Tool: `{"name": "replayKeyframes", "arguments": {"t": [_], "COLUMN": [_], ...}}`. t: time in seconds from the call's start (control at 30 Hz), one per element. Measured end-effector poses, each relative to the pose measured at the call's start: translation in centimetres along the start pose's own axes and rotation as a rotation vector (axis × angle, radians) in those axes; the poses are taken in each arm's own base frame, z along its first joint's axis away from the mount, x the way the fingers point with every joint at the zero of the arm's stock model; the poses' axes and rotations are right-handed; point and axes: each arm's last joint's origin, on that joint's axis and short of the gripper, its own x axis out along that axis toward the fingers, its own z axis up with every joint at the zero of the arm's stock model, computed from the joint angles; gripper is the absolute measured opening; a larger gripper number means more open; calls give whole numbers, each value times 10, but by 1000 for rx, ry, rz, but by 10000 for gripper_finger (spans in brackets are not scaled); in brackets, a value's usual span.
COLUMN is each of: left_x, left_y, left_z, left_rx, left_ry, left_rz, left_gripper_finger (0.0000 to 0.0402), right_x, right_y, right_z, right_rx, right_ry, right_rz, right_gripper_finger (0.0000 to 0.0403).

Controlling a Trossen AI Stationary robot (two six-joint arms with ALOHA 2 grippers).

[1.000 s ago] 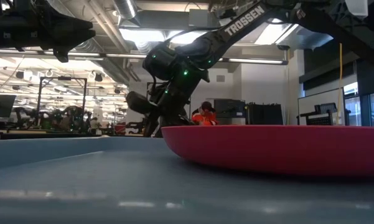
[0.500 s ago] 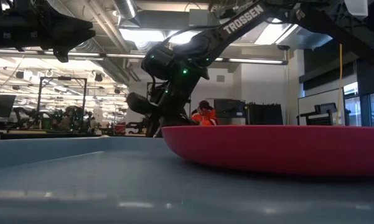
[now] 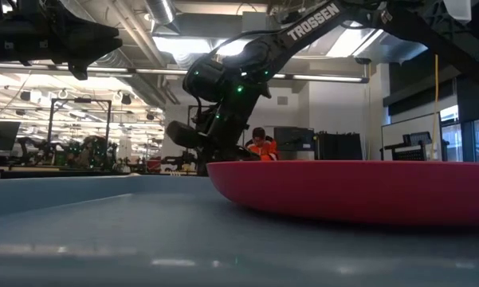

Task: Pick and place plate/cup/fork/spoon on tray
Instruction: Put the orange fork to the right of the pink plate on the blue serving tray

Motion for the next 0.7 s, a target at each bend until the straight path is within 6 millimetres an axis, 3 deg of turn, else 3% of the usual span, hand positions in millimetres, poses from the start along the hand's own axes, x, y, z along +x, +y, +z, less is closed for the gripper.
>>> {"name": "replayKeyframes", "arguments": {"t": [0.37,0.7], "left_x": [0,0], "left_y": [0,0], "left_z": [0,0], "left_rx": [0,0], "left_ry": [0,0], "left_rz": [0,0], "left_gripper_finger": [115,115], "right_x": [-2,-16], "right_y": [1,13], "right_z": [0,2], "right_rx": [-29,-102], "right_ry": [2,-17], "right_rz": [4,-30], "right_gripper_finger": [37,24]}}
